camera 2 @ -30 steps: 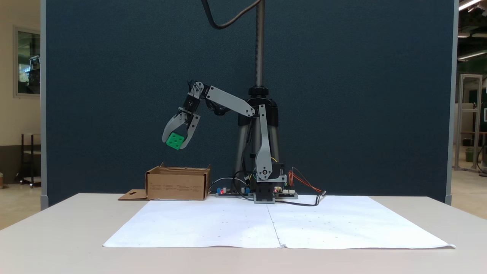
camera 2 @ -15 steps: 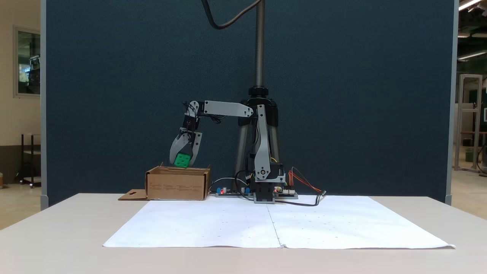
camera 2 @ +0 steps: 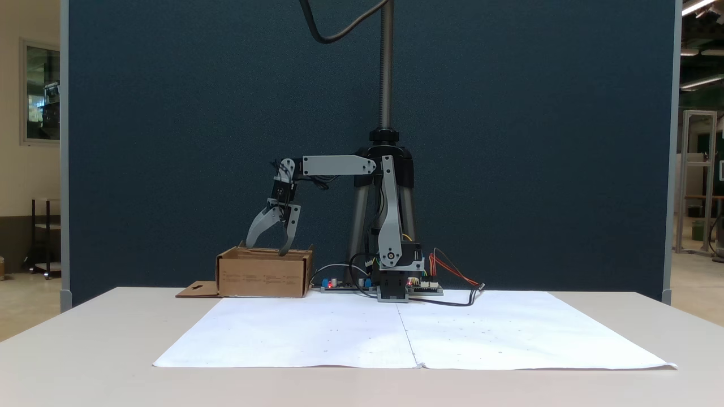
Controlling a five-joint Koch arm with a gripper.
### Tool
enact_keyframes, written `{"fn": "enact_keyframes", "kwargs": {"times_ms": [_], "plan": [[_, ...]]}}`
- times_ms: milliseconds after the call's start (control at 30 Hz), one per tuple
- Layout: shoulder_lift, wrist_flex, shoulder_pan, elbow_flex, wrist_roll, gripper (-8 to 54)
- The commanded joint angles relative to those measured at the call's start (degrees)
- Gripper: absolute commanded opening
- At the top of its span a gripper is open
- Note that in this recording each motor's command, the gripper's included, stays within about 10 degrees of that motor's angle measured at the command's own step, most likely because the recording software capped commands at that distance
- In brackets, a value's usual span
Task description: Grasp a green dice and put it in the bin.
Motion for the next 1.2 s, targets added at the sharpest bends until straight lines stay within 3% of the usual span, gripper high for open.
{"fn": "enact_keyframes", "kwargs": {"times_ms": [0,233,600,767,1167], "plan": [[1.23,-2.02,1.41,-0.7,-5.45,39.8],[1.23,-1.76,1.67,-0.7,-4.22,39.8],[13.18,0.53,-9.4,-2.02,22.22,39.9],[17.23,0.44,-21.09,-2.2,32.26,43.9],[18.02,-8.26,-62.75,-4.48,32.17,44.1]]}}
